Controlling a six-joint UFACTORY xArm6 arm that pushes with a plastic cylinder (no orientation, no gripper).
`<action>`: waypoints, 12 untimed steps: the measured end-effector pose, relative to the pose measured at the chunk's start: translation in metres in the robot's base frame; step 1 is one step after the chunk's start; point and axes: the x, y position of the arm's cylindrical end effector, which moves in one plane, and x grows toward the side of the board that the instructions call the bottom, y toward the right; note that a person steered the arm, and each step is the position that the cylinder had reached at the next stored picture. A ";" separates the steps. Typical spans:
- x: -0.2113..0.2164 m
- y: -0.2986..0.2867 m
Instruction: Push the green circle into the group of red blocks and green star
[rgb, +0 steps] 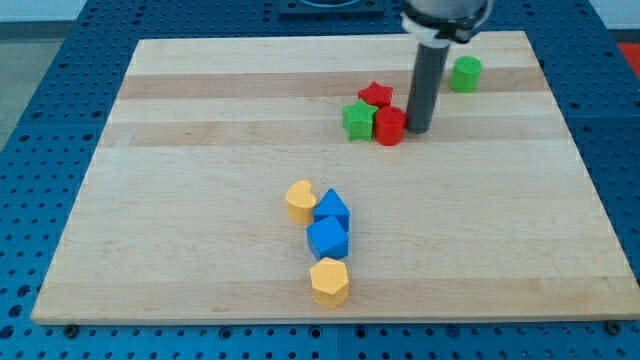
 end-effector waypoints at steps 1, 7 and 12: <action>0.008 -0.001; -0.116 0.107; 0.003 0.028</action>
